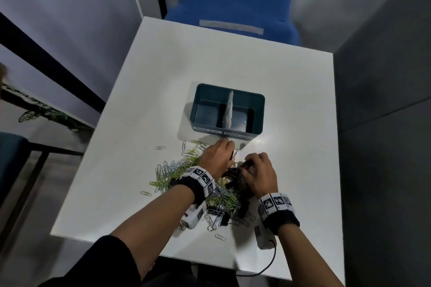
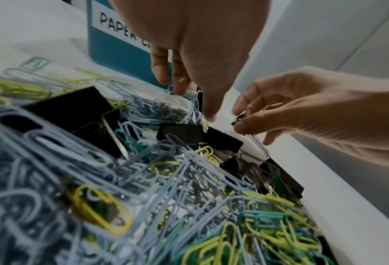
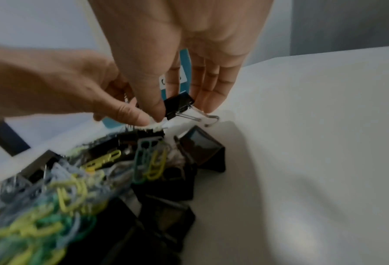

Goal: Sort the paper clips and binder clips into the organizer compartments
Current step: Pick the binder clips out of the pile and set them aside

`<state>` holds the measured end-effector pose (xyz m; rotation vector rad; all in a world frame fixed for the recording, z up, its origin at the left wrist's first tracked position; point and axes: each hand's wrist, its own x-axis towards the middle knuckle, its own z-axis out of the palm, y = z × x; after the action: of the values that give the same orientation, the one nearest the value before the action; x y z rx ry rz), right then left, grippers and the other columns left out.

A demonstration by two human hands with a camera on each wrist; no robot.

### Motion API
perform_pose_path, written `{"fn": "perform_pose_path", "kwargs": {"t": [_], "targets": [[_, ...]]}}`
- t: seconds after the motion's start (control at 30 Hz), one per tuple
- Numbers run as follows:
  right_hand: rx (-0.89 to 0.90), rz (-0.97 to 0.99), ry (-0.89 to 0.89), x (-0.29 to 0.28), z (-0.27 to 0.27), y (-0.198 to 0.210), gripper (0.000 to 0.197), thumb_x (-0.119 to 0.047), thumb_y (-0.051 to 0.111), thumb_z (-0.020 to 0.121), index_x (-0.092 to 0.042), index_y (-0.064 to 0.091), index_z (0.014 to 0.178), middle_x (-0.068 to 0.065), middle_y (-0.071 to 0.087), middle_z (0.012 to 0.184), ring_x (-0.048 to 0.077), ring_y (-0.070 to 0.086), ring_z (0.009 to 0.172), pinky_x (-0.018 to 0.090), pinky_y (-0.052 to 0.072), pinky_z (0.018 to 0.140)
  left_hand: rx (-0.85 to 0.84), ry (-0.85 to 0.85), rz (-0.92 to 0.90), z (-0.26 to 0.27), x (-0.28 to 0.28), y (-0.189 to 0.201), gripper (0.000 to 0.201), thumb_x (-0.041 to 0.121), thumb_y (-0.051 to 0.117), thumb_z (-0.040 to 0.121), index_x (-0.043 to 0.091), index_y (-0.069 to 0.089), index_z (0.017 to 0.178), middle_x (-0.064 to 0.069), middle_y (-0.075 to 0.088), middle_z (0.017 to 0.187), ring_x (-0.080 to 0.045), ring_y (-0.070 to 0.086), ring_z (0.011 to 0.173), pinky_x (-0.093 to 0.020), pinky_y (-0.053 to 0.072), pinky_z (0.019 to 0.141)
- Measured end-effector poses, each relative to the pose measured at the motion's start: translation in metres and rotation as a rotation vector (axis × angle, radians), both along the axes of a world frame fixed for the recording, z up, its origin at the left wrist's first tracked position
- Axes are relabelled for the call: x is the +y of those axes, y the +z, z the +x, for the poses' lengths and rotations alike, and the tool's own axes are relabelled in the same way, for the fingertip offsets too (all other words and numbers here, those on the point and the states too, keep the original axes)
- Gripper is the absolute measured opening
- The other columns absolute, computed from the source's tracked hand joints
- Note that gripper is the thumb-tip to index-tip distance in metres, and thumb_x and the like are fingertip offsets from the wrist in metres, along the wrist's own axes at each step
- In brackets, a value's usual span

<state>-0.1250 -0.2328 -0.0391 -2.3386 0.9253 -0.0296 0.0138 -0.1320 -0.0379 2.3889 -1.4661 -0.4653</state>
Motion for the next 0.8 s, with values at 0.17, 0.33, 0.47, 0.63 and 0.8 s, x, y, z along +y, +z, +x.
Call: {"fn": "perform_pose_path", "kwargs": {"t": [0.17, 0.33, 0.47, 0.63, 0.8], "targets": [[-0.282, 0.239, -0.199, -0.009, -0.008, 0.011, 0.028, -0.018, 0.078, 0.075, -0.027, 0.061, 0.095, -0.005, 0.057, 0.099, 0.011, 0.063, 0.081, 0.023, 0.053, 0.07, 0.211, 0.121, -0.16, 0.012, 0.022, 0.006, 0.017, 0.031, 0.062, 0.089, 0.017, 0.056, 0.094, 0.005, 0.055, 0.1, -0.01, 0.056, 0.081, -0.025, 0.053, 0.072], [-0.294, 0.241, -0.376, -0.03, -0.031, 0.015, 0.022, -0.016, 0.079, 0.074, -0.023, 0.065, 0.089, 0.0, 0.063, 0.097, 0.008, 0.065, 0.076, 0.016, 0.052, 0.068, 0.532, 0.369, -0.272, 0.029, 0.051, 0.024, 0.016, 0.024, 0.07, 0.083, 0.014, 0.064, 0.096, 0.004, 0.065, 0.094, -0.011, 0.062, 0.083, -0.025, 0.054, 0.075], [0.008, 0.053, -0.336, -0.05, -0.057, 0.002, 0.022, -0.019, 0.076, 0.074, -0.022, 0.065, 0.093, 0.004, 0.055, 0.101, 0.021, 0.063, 0.079, 0.035, 0.053, 0.077, 0.583, 0.479, -0.269, 0.046, 0.09, 0.037, 0.022, 0.009, 0.064, 0.088, 0.014, 0.063, 0.109, 0.005, 0.062, 0.099, -0.006, 0.059, 0.084, -0.016, 0.049, 0.067], [0.197, 0.007, -0.261, -0.058, -0.08, -0.009, 0.018, -0.016, 0.071, 0.077, -0.02, 0.066, 0.093, 0.006, 0.053, 0.103, 0.026, 0.058, 0.093, 0.031, 0.046, 0.076, 0.366, 0.752, -0.158, 0.09, 0.162, 0.022, 0.019, 0.013, 0.066, 0.087, 0.02, 0.066, 0.105, -0.002, 0.071, 0.102, -0.018, 0.066, 0.09, -0.028, 0.05, 0.077], [0.181, -0.173, -0.22, -0.044, -0.081, -0.005, 0.021, -0.029, 0.071, 0.081, -0.019, 0.069, 0.099, 0.01, 0.057, 0.11, 0.034, 0.051, 0.105, 0.046, 0.046, 0.087, 0.342, 0.882, 0.008, 0.114, 0.207, -0.005, 0.016, 0.012, 0.067, 0.083, 0.016, 0.067, 0.098, -0.008, 0.071, 0.097, -0.026, 0.064, 0.097, -0.028, 0.045, 0.08]]}}
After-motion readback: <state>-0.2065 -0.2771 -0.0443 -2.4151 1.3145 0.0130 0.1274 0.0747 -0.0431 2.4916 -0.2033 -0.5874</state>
